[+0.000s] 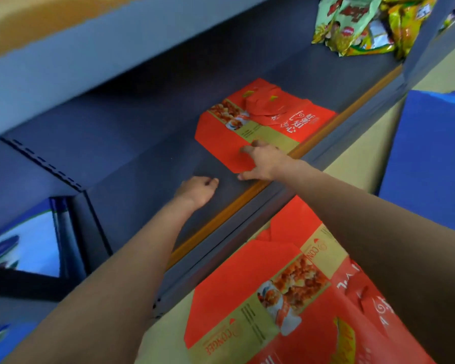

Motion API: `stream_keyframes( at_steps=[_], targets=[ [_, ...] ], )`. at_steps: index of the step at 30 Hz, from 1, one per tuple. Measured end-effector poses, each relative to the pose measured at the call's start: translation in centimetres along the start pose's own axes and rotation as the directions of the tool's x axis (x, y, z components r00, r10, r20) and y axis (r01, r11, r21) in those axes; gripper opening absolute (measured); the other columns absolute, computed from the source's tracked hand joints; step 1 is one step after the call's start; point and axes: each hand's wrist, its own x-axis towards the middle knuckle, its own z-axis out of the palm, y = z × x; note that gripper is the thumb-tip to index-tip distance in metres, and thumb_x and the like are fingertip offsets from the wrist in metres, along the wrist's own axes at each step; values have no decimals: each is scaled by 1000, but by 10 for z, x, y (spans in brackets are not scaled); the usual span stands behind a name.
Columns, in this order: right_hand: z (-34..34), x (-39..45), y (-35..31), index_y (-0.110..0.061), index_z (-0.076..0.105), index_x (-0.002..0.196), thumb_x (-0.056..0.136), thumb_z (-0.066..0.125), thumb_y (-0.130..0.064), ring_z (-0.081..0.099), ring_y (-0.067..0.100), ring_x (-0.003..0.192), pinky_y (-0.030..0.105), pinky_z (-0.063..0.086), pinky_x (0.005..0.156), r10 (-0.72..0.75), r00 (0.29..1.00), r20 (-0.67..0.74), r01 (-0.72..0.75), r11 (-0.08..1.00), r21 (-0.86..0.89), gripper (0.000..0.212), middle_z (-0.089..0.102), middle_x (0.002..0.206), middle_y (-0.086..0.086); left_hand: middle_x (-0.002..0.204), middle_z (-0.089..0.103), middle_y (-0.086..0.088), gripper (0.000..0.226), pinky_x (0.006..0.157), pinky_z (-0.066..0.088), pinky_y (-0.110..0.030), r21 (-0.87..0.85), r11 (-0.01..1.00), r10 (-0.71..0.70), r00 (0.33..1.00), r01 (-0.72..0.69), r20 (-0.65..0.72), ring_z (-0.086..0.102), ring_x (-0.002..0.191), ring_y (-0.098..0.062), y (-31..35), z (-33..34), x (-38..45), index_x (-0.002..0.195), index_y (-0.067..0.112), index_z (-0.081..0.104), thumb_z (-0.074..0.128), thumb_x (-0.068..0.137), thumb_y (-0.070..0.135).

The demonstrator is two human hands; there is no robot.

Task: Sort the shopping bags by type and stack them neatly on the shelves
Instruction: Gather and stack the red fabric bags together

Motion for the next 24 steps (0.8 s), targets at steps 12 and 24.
stream_keyframes(
  at_steps=[12,24],
  targets=[
    [-8,24,-25,-8,44,131,92,51,-5,53,33,117,37,45,89,-42,998,-48,23,938,-346,40,54,126,14,155,20,-5,74,111,26,-36,34,999,-1,1000,1,23,25,140,-28,-10,4,1,142,21,33,46,84,66],
    [-81,-92,-23,-21,51,98,67,52,3,60,27,44,24,36,34,-541,690,-481,229,794,-563,39,60,58,6,152,29,2,88,113,29,-43,-639,767,58,998,-54,-14,36,135,-23,-6,-30,-44,147,30,23,33,76,81]
  ],
)
